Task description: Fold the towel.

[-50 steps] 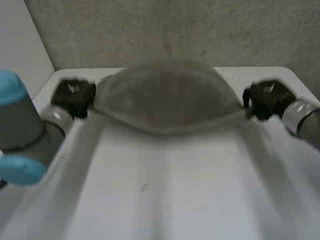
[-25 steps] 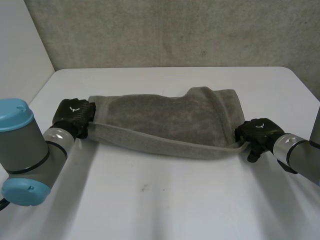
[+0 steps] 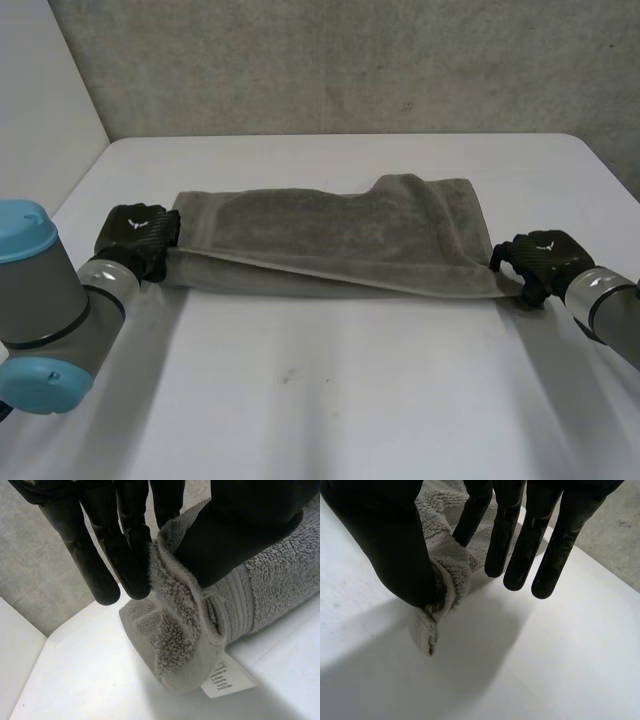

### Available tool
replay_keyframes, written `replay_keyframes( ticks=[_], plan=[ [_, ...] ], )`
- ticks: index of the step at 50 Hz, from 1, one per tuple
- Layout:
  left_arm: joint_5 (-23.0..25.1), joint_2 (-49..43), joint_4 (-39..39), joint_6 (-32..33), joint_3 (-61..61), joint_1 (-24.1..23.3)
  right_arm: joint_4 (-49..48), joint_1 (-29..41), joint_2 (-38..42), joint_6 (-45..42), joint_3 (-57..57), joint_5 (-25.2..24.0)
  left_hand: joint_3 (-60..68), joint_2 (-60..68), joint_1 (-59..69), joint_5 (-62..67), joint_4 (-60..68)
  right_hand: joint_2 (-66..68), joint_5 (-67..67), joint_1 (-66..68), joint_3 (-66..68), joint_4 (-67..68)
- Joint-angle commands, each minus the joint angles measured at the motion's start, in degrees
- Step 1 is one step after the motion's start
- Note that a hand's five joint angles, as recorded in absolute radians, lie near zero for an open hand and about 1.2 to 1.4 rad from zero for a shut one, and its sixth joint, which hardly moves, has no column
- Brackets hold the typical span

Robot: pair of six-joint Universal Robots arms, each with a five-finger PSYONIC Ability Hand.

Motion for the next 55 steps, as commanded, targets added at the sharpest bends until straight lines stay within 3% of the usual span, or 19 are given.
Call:
replay_keyframes(
  ticks=[1,5,7,18,22,25,31,35,39,43,50,53,55],
  plan=[
    [0.1,-0.1,0.0,0.1,-0.3,0.0,0.5,0.0,0.2,4.7,-0.2,0.0,10.3,10.2,13.6,10.7,10.2,8.2,8.5,1.6,8.1,8.1],
    [0.0,-0.1,0.0,0.1,-0.3,0.0,0.5,-0.3,0.3,8.1,-0.8,0.1,10.3,10.2,13.6,10.7,10.2,19.0,19.3,12.3,18.8,18.8],
    [-0.1,0.1,0.0,0.1,-0.3,0.1,0.4,-1.1,0.3,10.4,-1.2,0.1,10.3,10.2,13.6,10.7,10.2,34.1,34.5,27.5,34.0,34.0],
    [-0.2,2.0,-1.0,0.6,-1.2,0.1,0.5,-3.2,-2.5,10.7,-1.5,-0.6,10.3,10.2,13.6,10.7,10.2,34.2,34.5,27.6,34.1,34.1],
    [0.0,5.0,-4.8,0.9,-2.8,-0.2,1.0,-3.3,-4.8,10.3,-1.4,-0.7,10.3,10.2,13.6,10.7,10.2,34.2,34.5,27.6,34.1,34.1],
    [0.1,8.5,-9.5,1.0,-4.8,-0.4,4.7,-3.4,-8.1,7.6,-1.3,-2.1,10.3,10.2,13.6,10.7,10.2,34.2,34.5,27.6,34.1,34.1],
    [0.2,14.6,-17.9,3.0,-9.1,-0.7,19.7,-6.2,-13.2,-6.8,-1.2,-5.5,10.3,10.2,13.6,10.7,10.2,34.2,34.5,27.6,34.1,34.1],
    [0.1,21.8,-22.6,8.7,-15.3,-0.3,31.7,-9.2,-17.7,-18.3,-0.5,-5.3,10.3,10.2,13.6,10.7,10.2,34.2,34.5,27.6,34.1,34.1],
    [0.1,29.2,-25.4,17.1,-20.4,-0.2,38.3,-10.1,-21.5,-23.4,0.4,-5.3,10.3,10.2,13.6,10.7,10.2,34.2,34.5,27.6,34.1,34.1],
    [0.3,32.2,-26.1,20.9,-21.8,-0.5,43.0,-11.8,-25.3,-27.6,2.0,-6.2,10.3,10.2,13.6,10.7,10.2,34.2,34.5,27.6,34.1,34.1],
    [1.8,31.4,-23.7,21.7,-20.2,-0.5,38.2,-11.3,-25.5,-27.2,2.2,-7.7,10.3,10.2,13.6,10.7,10.2,34.2,34.5,27.6,34.1,34.1],
    [4.0,21.0,-17.8,21.6,-15.1,-0.6,32.3,-10.7,-22.9,-26.5,2.0,-7.5,10.3,10.2,13.6,10.7,10.2,34.2,34.5,27.6,34.1,34.1],
    [4.1,17.3,-16.3,21.6,-12.4,-0.7,25.6,-9.1,-16.6,-24.5,0.1,-6.9,10.3,10.2,13.6,10.7,10.2,34.2,34.5,27.6,34.1,34.1]
  ],
)
